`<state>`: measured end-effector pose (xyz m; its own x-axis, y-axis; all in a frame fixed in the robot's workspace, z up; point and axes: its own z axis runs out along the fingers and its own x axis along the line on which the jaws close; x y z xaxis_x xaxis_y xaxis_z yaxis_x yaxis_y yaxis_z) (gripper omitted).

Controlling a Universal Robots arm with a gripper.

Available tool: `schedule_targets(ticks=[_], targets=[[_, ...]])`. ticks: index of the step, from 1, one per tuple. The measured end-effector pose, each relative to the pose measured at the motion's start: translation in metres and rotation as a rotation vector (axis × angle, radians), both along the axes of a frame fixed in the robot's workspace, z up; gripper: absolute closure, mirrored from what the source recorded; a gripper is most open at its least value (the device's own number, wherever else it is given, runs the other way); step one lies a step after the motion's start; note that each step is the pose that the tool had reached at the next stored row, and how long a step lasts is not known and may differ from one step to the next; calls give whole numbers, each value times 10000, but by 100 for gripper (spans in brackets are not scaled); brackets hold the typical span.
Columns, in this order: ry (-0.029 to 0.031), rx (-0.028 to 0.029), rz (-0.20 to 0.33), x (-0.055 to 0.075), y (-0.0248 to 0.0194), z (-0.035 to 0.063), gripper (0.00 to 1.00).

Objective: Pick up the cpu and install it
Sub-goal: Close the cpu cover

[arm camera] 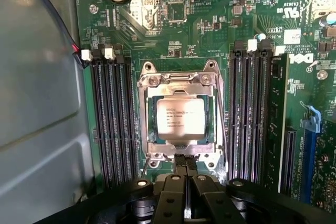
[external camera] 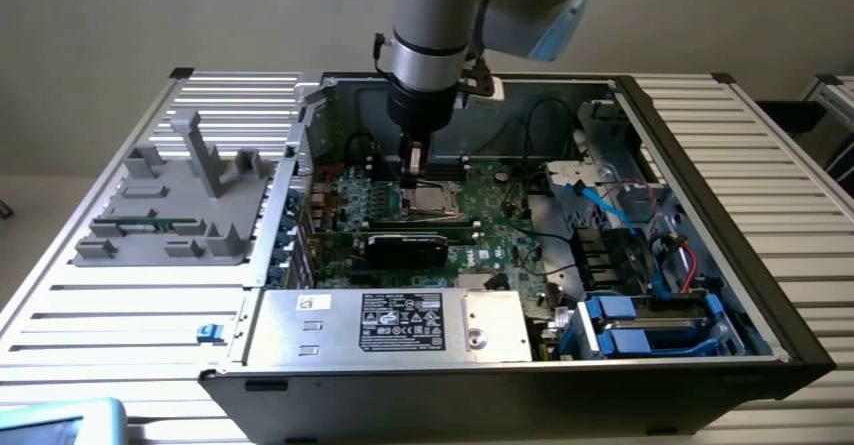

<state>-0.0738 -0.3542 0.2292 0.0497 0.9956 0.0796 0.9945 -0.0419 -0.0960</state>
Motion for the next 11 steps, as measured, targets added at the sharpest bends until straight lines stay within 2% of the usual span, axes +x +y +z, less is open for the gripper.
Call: schedule_targets(ticks=[1, 4, 8, 11], targets=[[-58, -6, -2, -23, 1, -9, 89], [-157, -19, 0, -89, 4, -41, 89], [-323, -38, -1, -96, 4, -79, 89], [-387, -52, 0, -97, 5, -116, 89]])
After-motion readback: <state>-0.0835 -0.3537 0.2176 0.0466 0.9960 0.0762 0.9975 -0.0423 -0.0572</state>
